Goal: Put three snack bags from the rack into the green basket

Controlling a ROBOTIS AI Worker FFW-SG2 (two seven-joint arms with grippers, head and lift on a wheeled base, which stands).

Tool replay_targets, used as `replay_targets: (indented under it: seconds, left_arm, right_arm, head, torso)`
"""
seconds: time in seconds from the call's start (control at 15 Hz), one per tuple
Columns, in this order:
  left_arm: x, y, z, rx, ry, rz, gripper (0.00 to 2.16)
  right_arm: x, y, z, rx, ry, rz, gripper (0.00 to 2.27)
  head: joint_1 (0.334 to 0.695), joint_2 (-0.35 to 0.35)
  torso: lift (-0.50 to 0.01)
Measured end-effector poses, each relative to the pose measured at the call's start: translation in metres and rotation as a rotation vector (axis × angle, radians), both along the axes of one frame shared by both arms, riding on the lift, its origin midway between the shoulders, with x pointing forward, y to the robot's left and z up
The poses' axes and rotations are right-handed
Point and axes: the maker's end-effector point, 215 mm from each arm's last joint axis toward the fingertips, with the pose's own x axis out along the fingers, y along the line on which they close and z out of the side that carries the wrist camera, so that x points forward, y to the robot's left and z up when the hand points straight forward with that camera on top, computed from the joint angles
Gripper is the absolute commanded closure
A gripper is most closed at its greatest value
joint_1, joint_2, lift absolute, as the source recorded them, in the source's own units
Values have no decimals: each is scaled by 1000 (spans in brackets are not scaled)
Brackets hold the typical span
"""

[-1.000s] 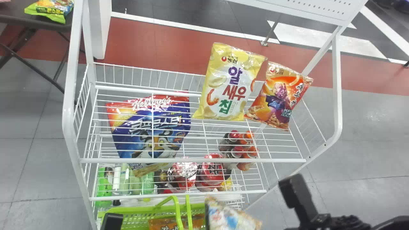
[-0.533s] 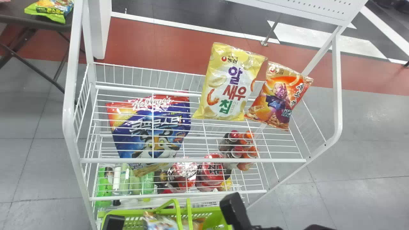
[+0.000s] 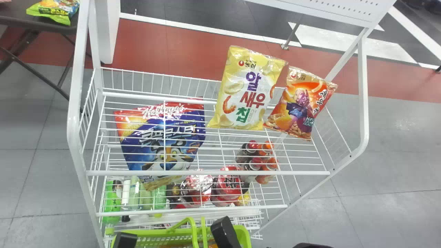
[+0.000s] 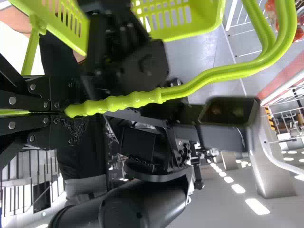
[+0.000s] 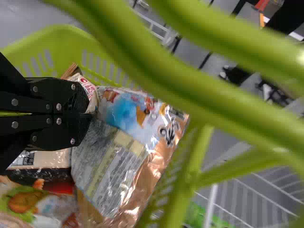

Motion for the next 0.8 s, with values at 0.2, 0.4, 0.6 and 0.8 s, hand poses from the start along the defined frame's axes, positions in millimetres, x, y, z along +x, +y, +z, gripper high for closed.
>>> replay_targets:
  seconds: [0.2, 0.4, 0.6, 0.8]
  left_arm:
    - [1, 0, 0, 0, -1, -1, 1487]
    - [1, -1, 0, -2, 0, -2, 1487]
    - [0, -2, 1, -3, 0, -4, 1487]
    - [-2, -4, 1, -3, 0, -10, 1487]
  right_arm:
    - [21, -29, 9, 3, -13, -94, 16]
    - [59, -67, 42, 29, -92, -207, 66]
    - [94, -101, 80, 49, -172, -289, 76]
    - [140, -132, 120, 76, -322, -388, 80]
  head:
    - [695, -350]
    - [695, -350]
    - [695, -350]
    - [695, -350]
  torso:
    - [0]
    - [0]
    - [0]
    - [0]
